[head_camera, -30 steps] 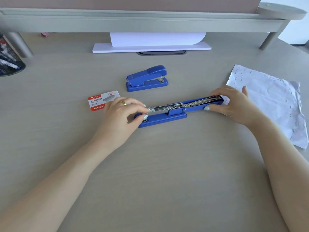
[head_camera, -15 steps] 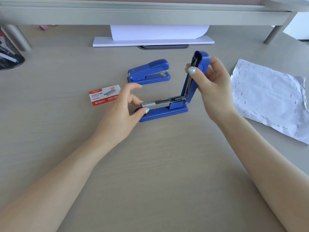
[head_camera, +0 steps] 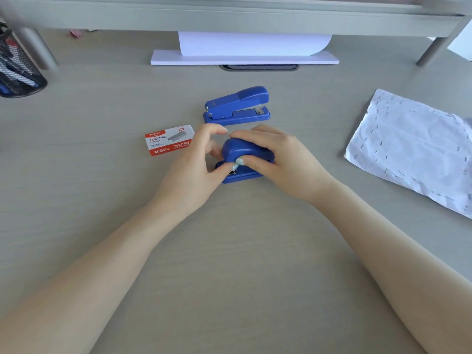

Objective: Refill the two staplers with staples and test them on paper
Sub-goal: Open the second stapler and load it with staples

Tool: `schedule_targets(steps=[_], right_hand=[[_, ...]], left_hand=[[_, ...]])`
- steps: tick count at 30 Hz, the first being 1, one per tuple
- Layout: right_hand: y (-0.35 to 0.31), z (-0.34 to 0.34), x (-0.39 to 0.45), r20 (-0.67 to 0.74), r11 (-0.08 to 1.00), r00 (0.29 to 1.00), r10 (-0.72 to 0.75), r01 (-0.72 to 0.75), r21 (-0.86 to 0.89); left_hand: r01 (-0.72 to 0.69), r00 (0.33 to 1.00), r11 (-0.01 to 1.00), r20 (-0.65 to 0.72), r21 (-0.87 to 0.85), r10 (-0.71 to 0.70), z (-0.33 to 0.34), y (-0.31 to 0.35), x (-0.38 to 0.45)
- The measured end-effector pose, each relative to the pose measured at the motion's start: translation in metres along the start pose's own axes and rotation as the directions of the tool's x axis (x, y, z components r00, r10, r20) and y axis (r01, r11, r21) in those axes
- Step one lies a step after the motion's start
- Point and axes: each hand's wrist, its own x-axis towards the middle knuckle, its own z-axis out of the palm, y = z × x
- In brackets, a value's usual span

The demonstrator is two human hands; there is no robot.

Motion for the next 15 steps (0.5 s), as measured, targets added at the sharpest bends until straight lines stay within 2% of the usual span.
schedule_targets(steps=[4,8,15], right_hand=[[0.005,0.003,-0.004,-0.081,0.986,0.995,-0.051,0.038,-0.160],[0.009,-0.001,-0.014,-0.269,0.953,0.963,-0.020,-0.063,-0.296],[0.013,-0.005,-0.020,-0.248,0.991,0.963,0.104,-0.122,-0.060]], left_hand=[[0.009,1.000,1.000,-0.001,-0.012,-0.009,0.000,-0.002,0.001],[0.012,1.000,1.000,-0.004,0.010,-0.012,-0.001,-0.004,0.002],[-0.157,0.988,0.965,0.043,0.212,0.151,0.001,0.005,-0.004]])
